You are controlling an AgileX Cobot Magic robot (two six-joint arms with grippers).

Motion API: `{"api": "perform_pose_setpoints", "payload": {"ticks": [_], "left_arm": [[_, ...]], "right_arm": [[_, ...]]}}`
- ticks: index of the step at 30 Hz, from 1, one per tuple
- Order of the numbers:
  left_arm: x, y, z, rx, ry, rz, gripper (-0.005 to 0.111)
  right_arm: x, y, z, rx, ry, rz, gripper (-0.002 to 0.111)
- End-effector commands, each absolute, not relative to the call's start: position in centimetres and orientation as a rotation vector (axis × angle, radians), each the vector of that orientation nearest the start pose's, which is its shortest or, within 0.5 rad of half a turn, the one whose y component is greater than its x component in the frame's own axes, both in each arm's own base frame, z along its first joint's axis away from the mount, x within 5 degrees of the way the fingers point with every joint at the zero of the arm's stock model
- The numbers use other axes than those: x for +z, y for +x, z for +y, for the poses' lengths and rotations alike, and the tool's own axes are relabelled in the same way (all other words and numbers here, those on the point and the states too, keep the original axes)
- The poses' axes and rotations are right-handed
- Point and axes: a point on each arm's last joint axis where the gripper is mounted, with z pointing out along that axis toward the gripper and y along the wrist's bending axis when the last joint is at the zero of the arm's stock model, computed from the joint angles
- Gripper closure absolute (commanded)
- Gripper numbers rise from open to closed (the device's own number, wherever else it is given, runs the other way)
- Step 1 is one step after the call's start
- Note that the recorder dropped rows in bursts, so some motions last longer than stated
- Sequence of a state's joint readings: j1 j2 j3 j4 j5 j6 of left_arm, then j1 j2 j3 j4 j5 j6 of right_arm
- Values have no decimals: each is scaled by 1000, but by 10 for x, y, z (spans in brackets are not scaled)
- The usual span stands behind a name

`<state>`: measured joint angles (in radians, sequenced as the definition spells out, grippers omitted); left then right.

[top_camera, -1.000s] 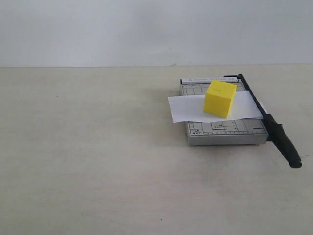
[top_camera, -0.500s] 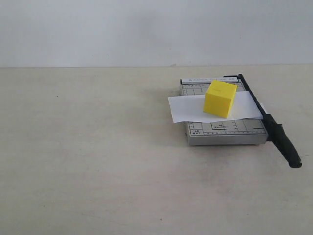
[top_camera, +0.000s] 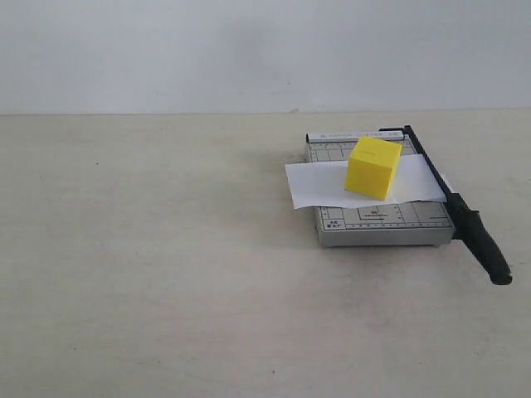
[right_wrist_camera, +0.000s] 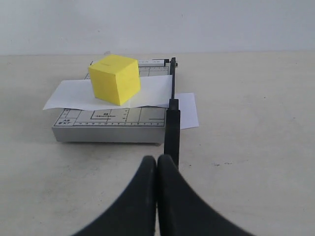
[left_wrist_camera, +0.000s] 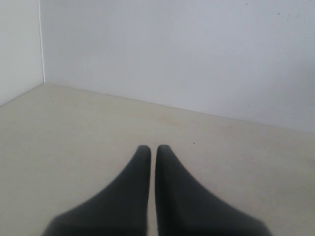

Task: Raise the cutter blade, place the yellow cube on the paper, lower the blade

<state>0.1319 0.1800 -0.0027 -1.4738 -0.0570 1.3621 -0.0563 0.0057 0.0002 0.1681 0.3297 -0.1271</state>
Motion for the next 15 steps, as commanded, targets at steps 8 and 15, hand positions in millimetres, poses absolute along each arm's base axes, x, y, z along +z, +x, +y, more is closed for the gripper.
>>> {"api": "perform_pose_setpoints", "payload": {"ticks": [8, 15], "left_arm": [[202, 70, 14, 53, -246, 1637, 102], [220, 68, 9, 52, -151, 1575, 102]], "right_arm": [[184, 54, 2, 32, 45, 1804, 108], [184, 54, 2, 32, 45, 1804, 108]]}}
